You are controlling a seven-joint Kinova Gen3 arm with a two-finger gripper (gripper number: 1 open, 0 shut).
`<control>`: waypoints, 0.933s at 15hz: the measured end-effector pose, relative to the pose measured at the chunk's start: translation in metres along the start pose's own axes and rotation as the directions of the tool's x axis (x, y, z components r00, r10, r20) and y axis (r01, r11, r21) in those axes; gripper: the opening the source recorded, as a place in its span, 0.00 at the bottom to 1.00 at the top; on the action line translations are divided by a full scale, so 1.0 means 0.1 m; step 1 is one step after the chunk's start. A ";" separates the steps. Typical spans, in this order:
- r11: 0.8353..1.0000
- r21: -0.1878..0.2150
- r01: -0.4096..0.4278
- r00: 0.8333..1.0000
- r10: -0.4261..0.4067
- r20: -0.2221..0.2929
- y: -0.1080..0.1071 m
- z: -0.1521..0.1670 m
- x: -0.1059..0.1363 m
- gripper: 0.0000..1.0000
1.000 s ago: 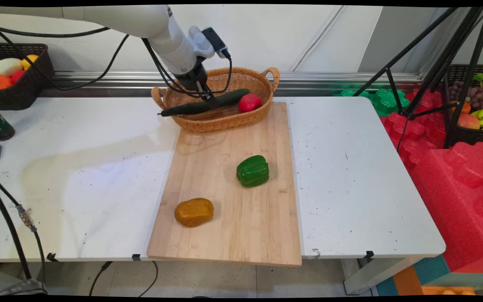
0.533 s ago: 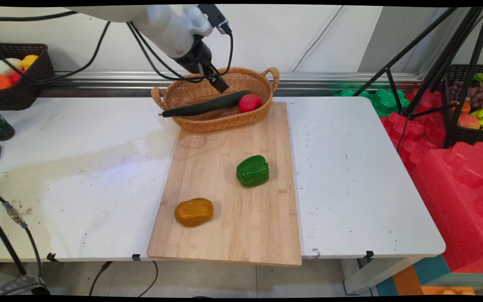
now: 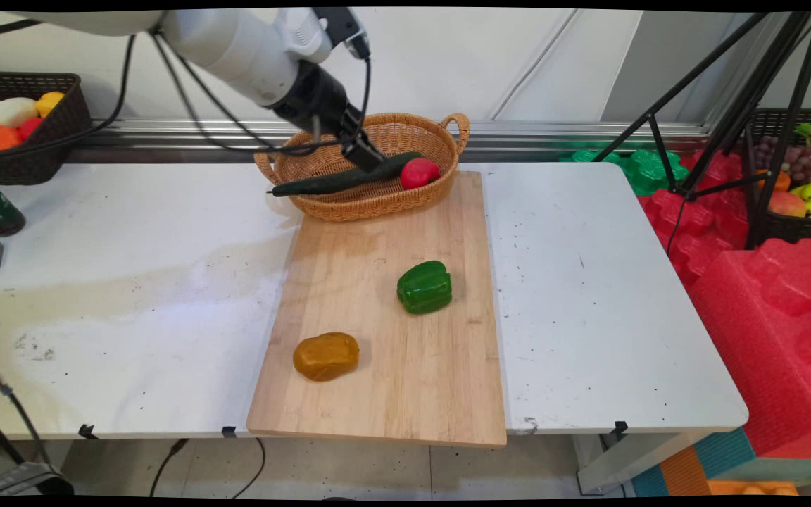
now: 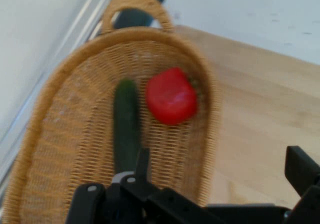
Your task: Pick up the potato from the cutting board
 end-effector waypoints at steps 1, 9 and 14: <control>1.000 -0.022 -0.013 1.000 0.013 -0.006 0.08 -0.09 -0.04 1.00; 0.974 -0.209 -0.089 0.995 0.098 0.035 0.77 -0.62 -0.57 1.00; 0.950 -0.288 -0.119 0.984 0.152 0.096 1.11 -0.64 -0.93 1.00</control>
